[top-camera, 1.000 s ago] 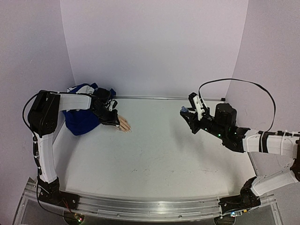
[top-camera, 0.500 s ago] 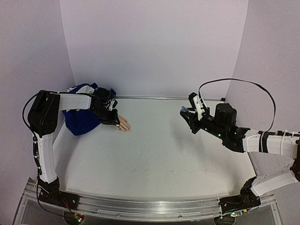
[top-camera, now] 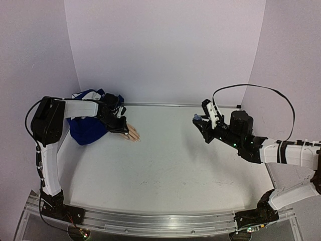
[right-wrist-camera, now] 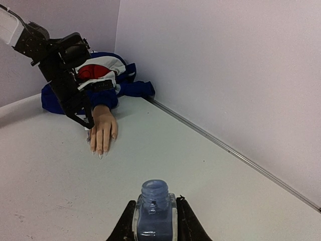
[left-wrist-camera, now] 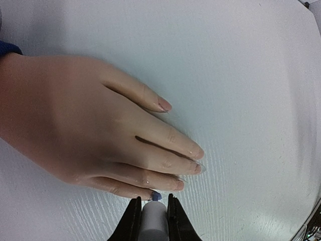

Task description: Paint the nails

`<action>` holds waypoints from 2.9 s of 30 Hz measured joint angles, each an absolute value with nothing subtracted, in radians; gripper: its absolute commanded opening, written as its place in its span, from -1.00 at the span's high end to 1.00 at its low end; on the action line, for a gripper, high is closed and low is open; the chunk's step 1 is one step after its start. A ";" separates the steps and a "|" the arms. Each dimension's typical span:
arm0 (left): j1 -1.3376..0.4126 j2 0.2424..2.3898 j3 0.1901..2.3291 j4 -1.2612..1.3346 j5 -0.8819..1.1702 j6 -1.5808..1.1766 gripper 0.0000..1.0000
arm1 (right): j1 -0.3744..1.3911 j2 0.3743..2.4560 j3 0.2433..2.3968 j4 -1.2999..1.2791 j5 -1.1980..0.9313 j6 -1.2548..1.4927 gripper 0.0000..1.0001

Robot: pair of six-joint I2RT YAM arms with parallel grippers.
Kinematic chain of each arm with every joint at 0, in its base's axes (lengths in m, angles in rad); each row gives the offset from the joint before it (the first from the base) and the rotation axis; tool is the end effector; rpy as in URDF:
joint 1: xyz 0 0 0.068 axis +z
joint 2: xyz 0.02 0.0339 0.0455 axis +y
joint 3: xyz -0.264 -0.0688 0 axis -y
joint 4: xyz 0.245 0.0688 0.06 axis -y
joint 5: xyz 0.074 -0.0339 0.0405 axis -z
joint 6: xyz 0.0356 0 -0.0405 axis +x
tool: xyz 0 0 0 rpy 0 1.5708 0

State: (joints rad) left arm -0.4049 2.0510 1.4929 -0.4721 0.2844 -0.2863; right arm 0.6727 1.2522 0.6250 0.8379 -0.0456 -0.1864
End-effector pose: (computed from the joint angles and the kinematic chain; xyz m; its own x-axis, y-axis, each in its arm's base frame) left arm 0.3979 -0.1814 0.1760 -0.9003 0.0909 -0.4258 0.2675 0.8871 -0.3761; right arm 0.2164 0.1745 0.2919 0.2826 -0.0116 -0.9592 -0.6156 0.7647 -0.1906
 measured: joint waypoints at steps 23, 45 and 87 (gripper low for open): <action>-0.405 2.051 1.493 -0.473 0.284 -0.283 1.00 | 0.673 1.252 0.625 0.838 -0.049 -0.186 1.00; -0.427 2.051 1.490 -0.474 0.234 -0.259 1.00 | 0.672 1.252 0.625 0.838 -0.053 -0.186 1.00; -0.453 2.014 1.476 -0.481 0.242 -0.257 1.00 | 0.672 1.252 0.625 0.838 -0.060 -0.185 1.00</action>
